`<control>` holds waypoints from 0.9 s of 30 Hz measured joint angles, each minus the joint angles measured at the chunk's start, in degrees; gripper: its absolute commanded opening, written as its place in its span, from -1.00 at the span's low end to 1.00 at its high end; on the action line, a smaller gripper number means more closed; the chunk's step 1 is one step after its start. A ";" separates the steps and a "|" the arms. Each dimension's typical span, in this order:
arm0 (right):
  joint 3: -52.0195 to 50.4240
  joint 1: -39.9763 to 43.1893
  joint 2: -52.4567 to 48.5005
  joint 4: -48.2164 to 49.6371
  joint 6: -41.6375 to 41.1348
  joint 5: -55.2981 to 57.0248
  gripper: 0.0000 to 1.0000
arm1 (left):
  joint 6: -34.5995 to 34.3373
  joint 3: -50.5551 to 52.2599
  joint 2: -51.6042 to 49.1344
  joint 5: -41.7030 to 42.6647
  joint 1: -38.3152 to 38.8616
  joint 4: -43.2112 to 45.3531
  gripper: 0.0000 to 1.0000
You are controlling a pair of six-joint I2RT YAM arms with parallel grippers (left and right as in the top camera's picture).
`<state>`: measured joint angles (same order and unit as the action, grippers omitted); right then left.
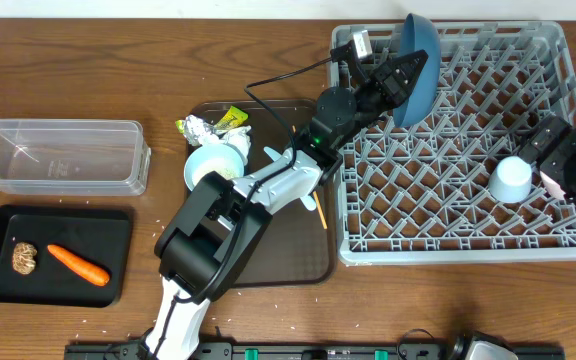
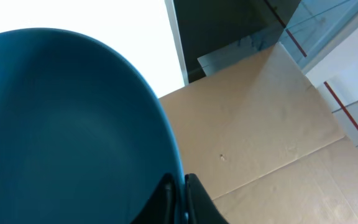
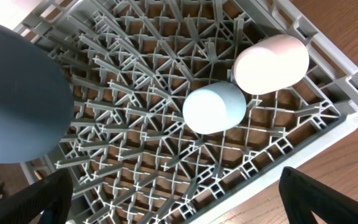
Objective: Sort waste into correct bins and load items into the dishwasher rack
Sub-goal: 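Lower the blue plate upright into the rack's upper-left slots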
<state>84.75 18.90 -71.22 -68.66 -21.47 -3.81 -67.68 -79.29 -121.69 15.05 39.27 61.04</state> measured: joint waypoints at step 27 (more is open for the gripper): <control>0.00 0.00 0.00 -0.52 0.02 0.48 0.99 | -3.28 0.00 -1.66 1.86 -1.07 3.45 -0.81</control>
<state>84.75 18.90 -71.22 -69.19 -21.45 -3.33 -70.96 -79.29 -123.35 16.91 38.20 64.49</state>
